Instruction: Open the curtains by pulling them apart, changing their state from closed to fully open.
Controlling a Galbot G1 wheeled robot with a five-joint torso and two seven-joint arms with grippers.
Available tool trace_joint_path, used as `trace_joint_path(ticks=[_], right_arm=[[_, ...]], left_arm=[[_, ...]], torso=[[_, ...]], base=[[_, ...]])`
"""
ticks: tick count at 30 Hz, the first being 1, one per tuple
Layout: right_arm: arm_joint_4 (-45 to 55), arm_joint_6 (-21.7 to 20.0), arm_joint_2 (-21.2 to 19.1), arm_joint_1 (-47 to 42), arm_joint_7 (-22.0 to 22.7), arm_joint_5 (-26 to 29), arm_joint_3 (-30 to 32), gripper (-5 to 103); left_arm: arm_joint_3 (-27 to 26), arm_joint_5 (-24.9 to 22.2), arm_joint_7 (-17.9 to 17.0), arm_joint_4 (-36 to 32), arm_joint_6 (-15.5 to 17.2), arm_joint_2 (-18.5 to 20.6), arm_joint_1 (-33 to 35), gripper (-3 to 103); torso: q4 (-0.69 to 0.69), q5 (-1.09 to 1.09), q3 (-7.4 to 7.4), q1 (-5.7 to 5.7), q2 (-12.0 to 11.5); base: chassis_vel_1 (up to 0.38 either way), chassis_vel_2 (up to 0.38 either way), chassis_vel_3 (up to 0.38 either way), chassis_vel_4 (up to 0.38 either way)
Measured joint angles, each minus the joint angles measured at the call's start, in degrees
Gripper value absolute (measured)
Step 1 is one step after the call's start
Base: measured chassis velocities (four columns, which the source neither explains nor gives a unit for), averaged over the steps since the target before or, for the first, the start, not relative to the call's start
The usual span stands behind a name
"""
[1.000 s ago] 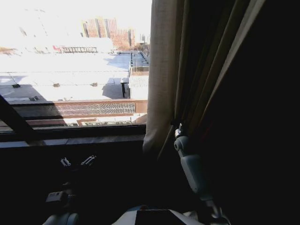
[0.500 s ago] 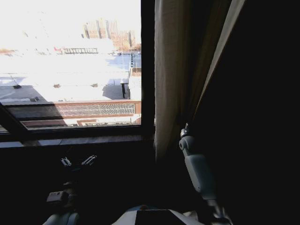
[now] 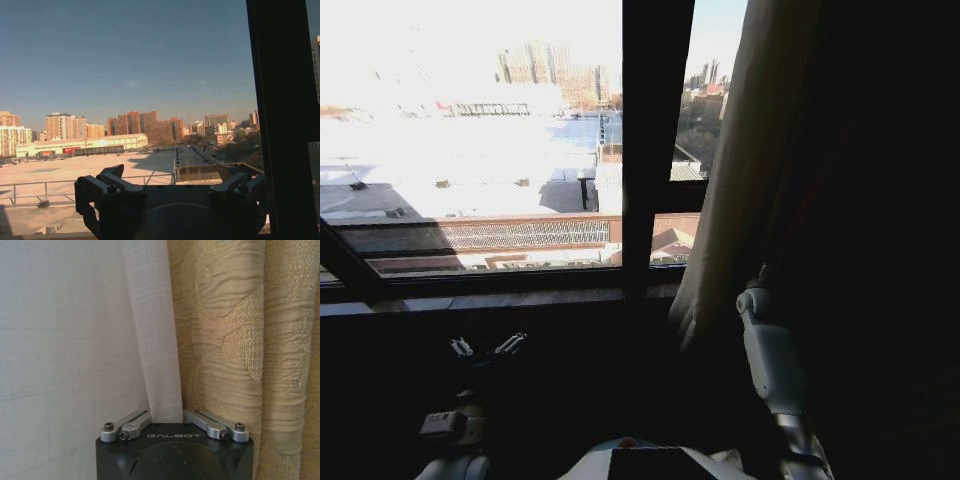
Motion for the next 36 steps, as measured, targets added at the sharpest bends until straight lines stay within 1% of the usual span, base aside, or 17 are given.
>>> trace_joint_path(ticks=[3,7,8,9,12,15,17,18,20,21,24,26,28,30,33,34,36], right_arm=[[0.0,-0.11,-0.33,0.16,0.58,-0.02,0.02,1],[2.44,-0.35,-0.47,-1.0,-0.84,0.06,-0.97,0],[3.66,-0.41,-0.36,-1.69,-1.46,0.08,-1.53,5],[4.51,-0.41,-0.26,-2.15,-1.85,0.08,-1.88,5],[11.01,-1.34,0.39,-6.11,-5.16,0.15,-4.05,21],[14.9,-2.14,0.49,-9.11,-7.65,0.19,-5.1,27],[21.87,-3.16,0.51,-15.54,-11.55,0.1,-6.85,37],[21.87,-3.16,0.51,-15.54,-11.55,0.1,-6.85,37],[28.34,-3.73,0.53,-22.21,-14.13,-0.04,-8.3,48],[28.34,-3.73,0.53,-22.21,-14.13,-0.04,-8.3,48],[36.02,-3.93,0.59,-29.12,-16.25,-0.3,-9.59,65],[37.42,-3.94,0.62,-30.16,-16.64,-0.35,-9.75,65],[39.69,-3.77,0.69,-31.87,-17.84,-0.76,-9.77,75],[43.48,-2.45,1.24,-35.15,-20.06,-3.36,-9.63,86],[44.39,-1.81,1.77,-36.03,-20.07,-4.7,-9.85,91],[44.54,-1.57,2.1,-36.39,-20.06,-5.89,-10.08,99],[44.6,-1.41,2.32,-36.64,-20.06,-6.74,-10.29,99]], left_arm=[[0.0,-0.04,0.0,0.01,-0.04,-0.01,-0.04,100],[0.03,-0.06,0.0,0.01,-0.06,-0.01,-0.15,100],[0.03,-0.06,0.0,0.01,-0.05,-0.01,-0.18,100],[0.03,-0.07,0.0,0.0,-0.06,-0.01,-0.19,100],[-0.08,-0.2,-0.01,-0.12,-0.03,0.0,-0.28,100],[-0.29,-0.65,-0.07,-0.26,0.1,0.0,-0.4,100],[-0.71,-1.24,-0.1,-0.46,0.81,0.01,-0.84,100],[-0.71,-1.24,-0.1,-0.46,0.81,0.01,-0.84,100],[-0.93,-1.51,-0.12,-0.5,1.33,0.02,-1.36,100],[-0.93,-1.51,-0.12,-0.5,1.33,0.02,-1.36,100],[-0.72,-1.61,-0.14,-0.51,1.79,0.02,-1.76,100],[-0.64,-1.61,-0.14,-0.51,1.86,0.02,-1.8,100],[-0.45,-1.61,-0.14,-0.51,1.95,0.01,-1.86,100],[0.0,-1.61,-0.14,-0.51,2.02,0.02,-1.82,100],[0.06,-1.61,-0.13,-0.52,2.03,0.01,-1.72,100],[0.02,-1.63,-0.13,-0.61,2.05,0.01,-1.67,100],[-0.04,-1.71,-0.13,-0.69,2.08,0.01,-1.64,100]], torso=[[0.0,0.01,0.0,0.0,0.0],[-0.02,0.03,0.0,0.0,-0.01],[-0.02,0.04,0.01,0.0,-0.01],[-0.01,0.05,0.01,0.0,-0.01],[0.02,0.0,0.01,0.0,-0.01],[0.02,0.0,0.01,0.0,-0.01],[0.0,0.0,0.0,0.0,-0.01],[0.0,0.0,0.0,0.0,-0.01],[0.0,0.01,0.0,0.0,-0.01],[0.0,0.01,0.0,0.0,-0.01],[-0.01,-0.01,-0.01,0.0,0.0],[0.0,-0.01,-0.01,0.0,0.0],[0.01,-0.02,-0.01,0.0,0.0],[0.0,-0.01,-0.01,0.0,0.0],[0.01,-0.01,-0.01,0.0,0.0],[0.01,0.0,-0.01,0.0,0.0],[0.01,0.0,-0.01,0.0,0.0]], base=[[0.0,0.0,0.0,0.0],[0.0,0.0,0.0,0.0],[0.0,0.0,0.0,0.0],[0.0,0.0,0.0,0.0],[0.0,0.0,0.0,0.0],[0.0,0.0,0.0,0.0],[0.0,0.0,0.0,0.0],[0.0,0.0,0.0,0.0],[0.0,0.0,0.0,0.0],[0.0,0.0,0.0,0.0],[0.0,0.0,0.0,0.0],[0.0,0.0,0.0,0.0],[0.0,0.0,0.0,0.0],[0.0,0.0,0.0,0.0],[0.0,0.0,0.0,0.0],[0.0,0.0,0.0,0.0],[0.0,0.0,0.0,0.0]])
